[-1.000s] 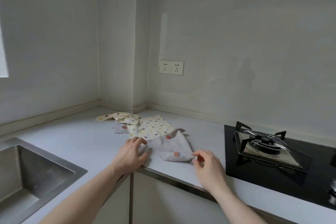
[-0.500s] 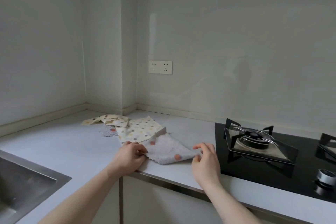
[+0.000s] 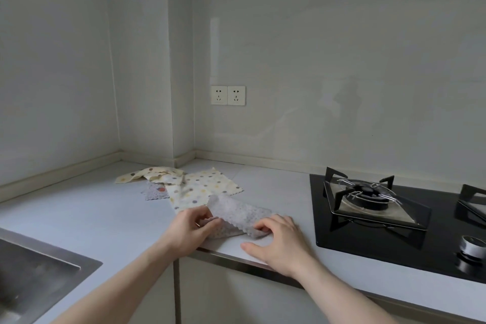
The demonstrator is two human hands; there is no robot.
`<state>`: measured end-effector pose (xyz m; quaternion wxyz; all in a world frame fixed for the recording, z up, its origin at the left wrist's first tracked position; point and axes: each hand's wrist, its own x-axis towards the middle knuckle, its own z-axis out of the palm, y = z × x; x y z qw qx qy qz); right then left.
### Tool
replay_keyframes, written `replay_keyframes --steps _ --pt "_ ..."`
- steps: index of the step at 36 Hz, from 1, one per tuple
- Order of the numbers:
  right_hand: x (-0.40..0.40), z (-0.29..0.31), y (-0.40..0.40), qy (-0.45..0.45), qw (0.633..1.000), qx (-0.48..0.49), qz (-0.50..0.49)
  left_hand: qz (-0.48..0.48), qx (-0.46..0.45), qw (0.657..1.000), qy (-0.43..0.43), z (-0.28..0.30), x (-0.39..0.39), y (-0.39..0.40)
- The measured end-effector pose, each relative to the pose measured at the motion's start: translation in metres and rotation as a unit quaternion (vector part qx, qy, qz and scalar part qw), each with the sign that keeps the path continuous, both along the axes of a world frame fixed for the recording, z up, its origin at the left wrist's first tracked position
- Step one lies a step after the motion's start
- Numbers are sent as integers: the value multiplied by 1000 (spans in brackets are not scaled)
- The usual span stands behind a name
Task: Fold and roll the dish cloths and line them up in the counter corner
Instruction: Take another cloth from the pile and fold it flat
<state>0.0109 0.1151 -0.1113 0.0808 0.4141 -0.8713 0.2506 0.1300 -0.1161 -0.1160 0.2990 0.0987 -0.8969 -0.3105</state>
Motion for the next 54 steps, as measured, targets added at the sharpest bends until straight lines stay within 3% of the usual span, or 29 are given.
replay_keyframes --steps 11,21,26,34,39,46,49,54 --pt "-7 -4 -4 -17 996 -83 -40 -50 -19 998 -31 0 3 3" --pt "-14 -4 0 -48 954 -267 -129 -25 44 998 21 6 8 6" --pt "-15 -2 3 -81 934 -302 -170 -4 71 996 61 7 10 4" --pt "-10 3 12 -123 919 -349 -135 24 74 991 111 12 18 13" --pt "-12 31 26 -102 920 -366 -96 27 68 990 124 55 27 25" --pt "-10 117 41 -32 911 -407 -54 35 47 986 153 140 38 34" --pt "-3 146 49 -43 918 -391 -44 53 70 987 135 161 43 41" --pt "-1 158 62 -61 937 -337 -62 76 78 994 12 165 43 41"
